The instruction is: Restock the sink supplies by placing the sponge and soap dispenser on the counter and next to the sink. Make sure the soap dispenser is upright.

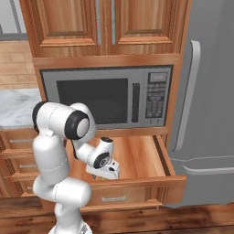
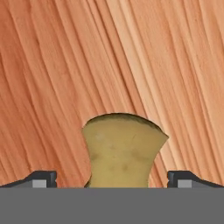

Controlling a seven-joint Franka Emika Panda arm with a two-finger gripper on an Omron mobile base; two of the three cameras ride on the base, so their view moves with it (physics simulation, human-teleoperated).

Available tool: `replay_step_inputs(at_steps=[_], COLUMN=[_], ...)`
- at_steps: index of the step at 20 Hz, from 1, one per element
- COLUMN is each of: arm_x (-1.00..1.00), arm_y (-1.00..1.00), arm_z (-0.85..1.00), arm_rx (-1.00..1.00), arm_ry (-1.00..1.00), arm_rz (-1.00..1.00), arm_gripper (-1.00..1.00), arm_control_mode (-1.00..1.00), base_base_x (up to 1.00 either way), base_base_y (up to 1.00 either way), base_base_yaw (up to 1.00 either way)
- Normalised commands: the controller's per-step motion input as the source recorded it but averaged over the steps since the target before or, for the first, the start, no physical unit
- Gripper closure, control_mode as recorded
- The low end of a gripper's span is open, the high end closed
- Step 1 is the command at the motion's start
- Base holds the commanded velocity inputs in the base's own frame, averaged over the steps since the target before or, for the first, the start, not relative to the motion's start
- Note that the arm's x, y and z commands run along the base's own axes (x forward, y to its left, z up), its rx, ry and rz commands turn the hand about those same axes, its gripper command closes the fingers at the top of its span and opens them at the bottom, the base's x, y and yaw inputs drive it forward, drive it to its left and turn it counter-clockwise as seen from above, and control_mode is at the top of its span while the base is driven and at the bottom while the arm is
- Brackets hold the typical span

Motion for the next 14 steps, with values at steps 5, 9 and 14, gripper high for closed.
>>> replay_step_inputs(at_steps=[5, 9, 14], arm_x=[0.21, 0.0, -0.31], arm_y=[0.0, -0.06, -0.34], arm_z=[-0.09, -0.2, -0.24], arm_rx=[0.0, 0.0, 0.02], arm_ry=[0.0, 0.0, -0.01], arm_rz=[0.0, -0.04, -0.13], arm_gripper=[-1.0, -1.0, -1.0], arm_control_mode=[-1.0, -1.0, -1.0], base_base_x=[0.0, 0.0, 0.0], base_base_y=[0.0, 0.0, 0.0], base_base_yaw=[0.0, 0.0, 0.0])
